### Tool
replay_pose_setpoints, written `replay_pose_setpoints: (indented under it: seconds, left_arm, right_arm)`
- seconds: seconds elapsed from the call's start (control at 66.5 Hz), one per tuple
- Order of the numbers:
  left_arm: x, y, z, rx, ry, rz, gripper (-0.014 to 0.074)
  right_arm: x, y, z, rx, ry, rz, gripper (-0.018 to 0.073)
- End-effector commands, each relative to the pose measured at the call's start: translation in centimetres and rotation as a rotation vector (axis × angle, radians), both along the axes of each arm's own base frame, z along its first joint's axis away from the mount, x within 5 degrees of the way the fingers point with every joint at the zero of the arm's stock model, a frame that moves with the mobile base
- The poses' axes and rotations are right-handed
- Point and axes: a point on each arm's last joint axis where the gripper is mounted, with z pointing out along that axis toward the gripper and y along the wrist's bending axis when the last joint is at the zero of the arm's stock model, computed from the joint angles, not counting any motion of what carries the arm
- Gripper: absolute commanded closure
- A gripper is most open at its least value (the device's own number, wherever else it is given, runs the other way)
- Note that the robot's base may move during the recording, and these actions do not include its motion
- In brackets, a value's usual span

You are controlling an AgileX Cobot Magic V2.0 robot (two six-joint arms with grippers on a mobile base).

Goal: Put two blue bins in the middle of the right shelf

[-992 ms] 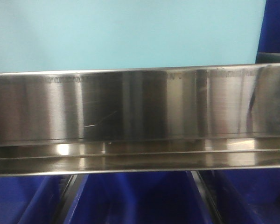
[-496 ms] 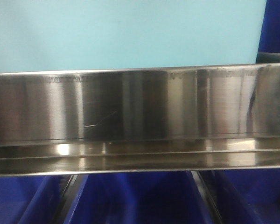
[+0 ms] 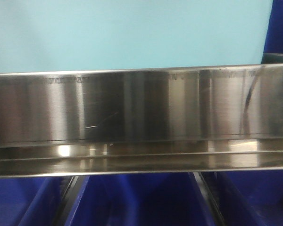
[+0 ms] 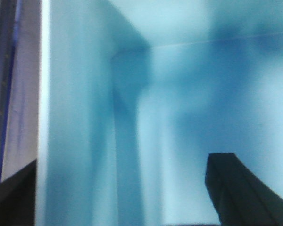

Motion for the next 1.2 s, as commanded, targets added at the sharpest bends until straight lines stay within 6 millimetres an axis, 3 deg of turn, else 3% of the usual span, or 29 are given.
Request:
replay_pose_setpoints:
  seconds: [0.0,0.541,1.188]
  left_arm:
    - [-0.4,-0.3,0.5,-0.041,-0.01,0.007,0.0122]
    - [-2.9,1.5,3.9,-0.082,-0.129,0.037,0.0143]
    - [-2.8,2.2,4.3,-0.013,-0.177,0.049,0.0143]
  right_arm:
    - [-0.6,0.1,0.6,0.018,-0.01,0.013,0.0228]
    - [-2.2,-1.2,3.0,0.024,-0.093,0.007,0.0231]
    - [-2.5,-1.3,3.2,0.028,-0.1,0.007,0.0231]
